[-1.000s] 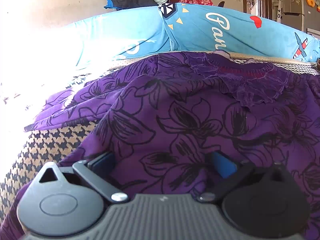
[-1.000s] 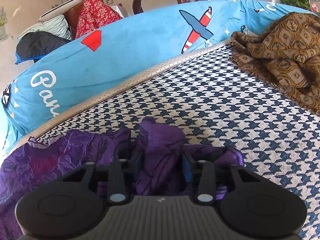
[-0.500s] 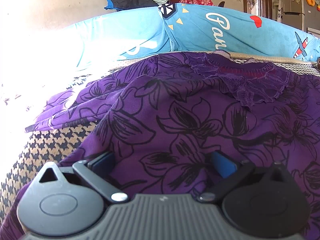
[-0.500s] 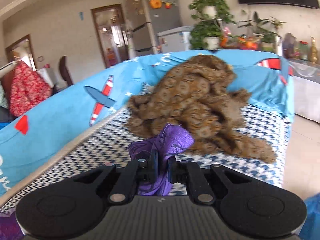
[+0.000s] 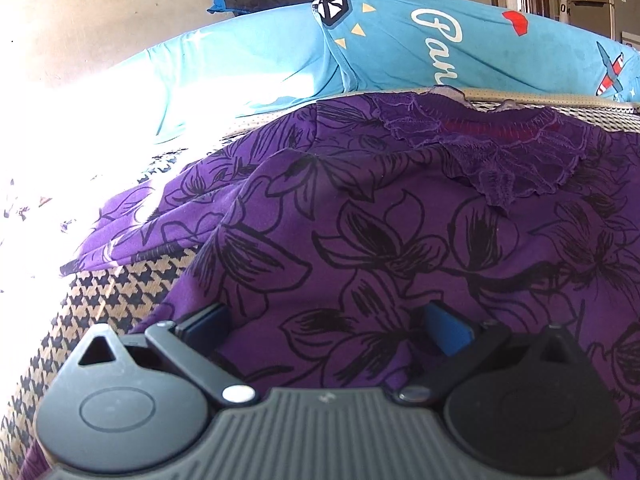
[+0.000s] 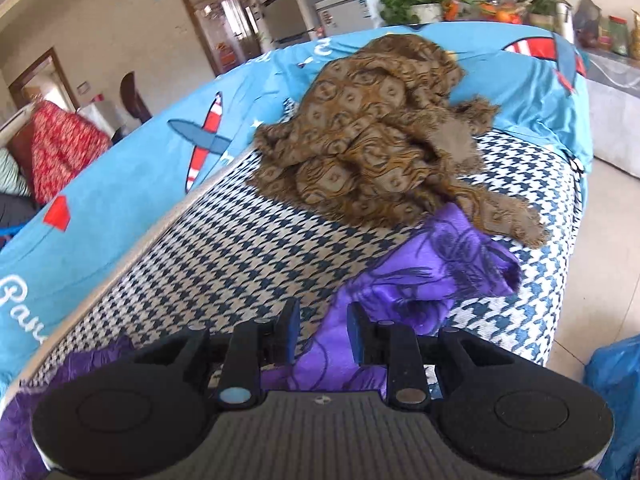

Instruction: Fold clothes

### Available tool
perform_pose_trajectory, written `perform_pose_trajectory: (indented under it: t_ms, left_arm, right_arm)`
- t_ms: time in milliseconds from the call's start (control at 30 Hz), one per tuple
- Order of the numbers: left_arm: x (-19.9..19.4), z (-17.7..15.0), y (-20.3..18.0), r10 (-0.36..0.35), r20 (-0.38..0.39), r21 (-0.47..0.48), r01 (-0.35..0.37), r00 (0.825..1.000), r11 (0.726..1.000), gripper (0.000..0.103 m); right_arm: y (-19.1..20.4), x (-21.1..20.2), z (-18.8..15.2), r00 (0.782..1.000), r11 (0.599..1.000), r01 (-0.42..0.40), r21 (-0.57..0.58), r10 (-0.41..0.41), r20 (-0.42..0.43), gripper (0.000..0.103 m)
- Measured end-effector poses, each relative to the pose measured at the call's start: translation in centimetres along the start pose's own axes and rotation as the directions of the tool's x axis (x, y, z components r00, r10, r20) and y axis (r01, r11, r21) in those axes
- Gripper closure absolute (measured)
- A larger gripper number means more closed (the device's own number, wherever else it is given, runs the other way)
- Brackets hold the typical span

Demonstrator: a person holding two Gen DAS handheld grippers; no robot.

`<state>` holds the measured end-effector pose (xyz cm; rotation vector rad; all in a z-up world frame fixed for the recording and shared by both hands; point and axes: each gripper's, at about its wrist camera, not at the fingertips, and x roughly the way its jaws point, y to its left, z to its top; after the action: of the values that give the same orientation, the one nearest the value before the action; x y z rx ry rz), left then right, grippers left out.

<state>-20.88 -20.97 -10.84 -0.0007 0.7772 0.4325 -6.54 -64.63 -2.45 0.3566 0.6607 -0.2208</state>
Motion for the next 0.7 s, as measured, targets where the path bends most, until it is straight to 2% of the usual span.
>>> perform_pose_trajectory:
  t_ms: [33,100,133,267,433,600,700]
  left_arm:
    - [0.0,0.4,-0.2,0.015,-0.022,-0.006,-0.015,1.0,1.0,0.0]
    - [-0.5,1.1,-0.9,0.015,-0.039,0.004,-0.015,0.999,1.0,0.0]
    - [-0.8,1.5,-1.2,0.01,-0.044,0.013,-0.01,0.999,1.0,0.0]
    - [-4.5,2.5,-3.9,-0.099,0.016,0.068,0.098,0.995,0.993,0.0]
    - [-8.2,2.0,-7.8,-0.215,0.039,0.138,0.208,0.976,0.968,0.0]
    - [-10.0,-0.4,-11.0,-0.264,0.008,0.222,0.256,0.964,0.941,0.0]
    - [-10.5,-1.8,-11.7,-0.264,-0.011,0.235,0.259,0.964,0.937,0.0]
  right_arm:
    - [0.7,0.2,-0.3,1.0,0.999,-0.01,-0.032,0.01,-0.005,0.072]
    - [1.3,0.7,-0.6,0.998,0.997,-0.052,-0.063,0.049,-0.036,0.056]
    - [1.0,0.9,-0.7,0.997,0.997,-0.062,-0.053,0.059,-0.051,0.055]
    - [-0.2,1.9,-0.7,0.989,0.995,-0.103,-0.014,0.101,-0.109,0.055]
    - [-2.0,3.0,-0.6,0.972,0.988,-0.144,0.053,0.151,-0.177,0.055]
    - [-2.4,2.9,-1.2,0.96,0.987,-0.145,0.073,0.158,-0.23,0.055]
    - [-2.4,2.8,-1.6,0.952,0.986,-0.144,0.079,0.16,-0.262,0.055]
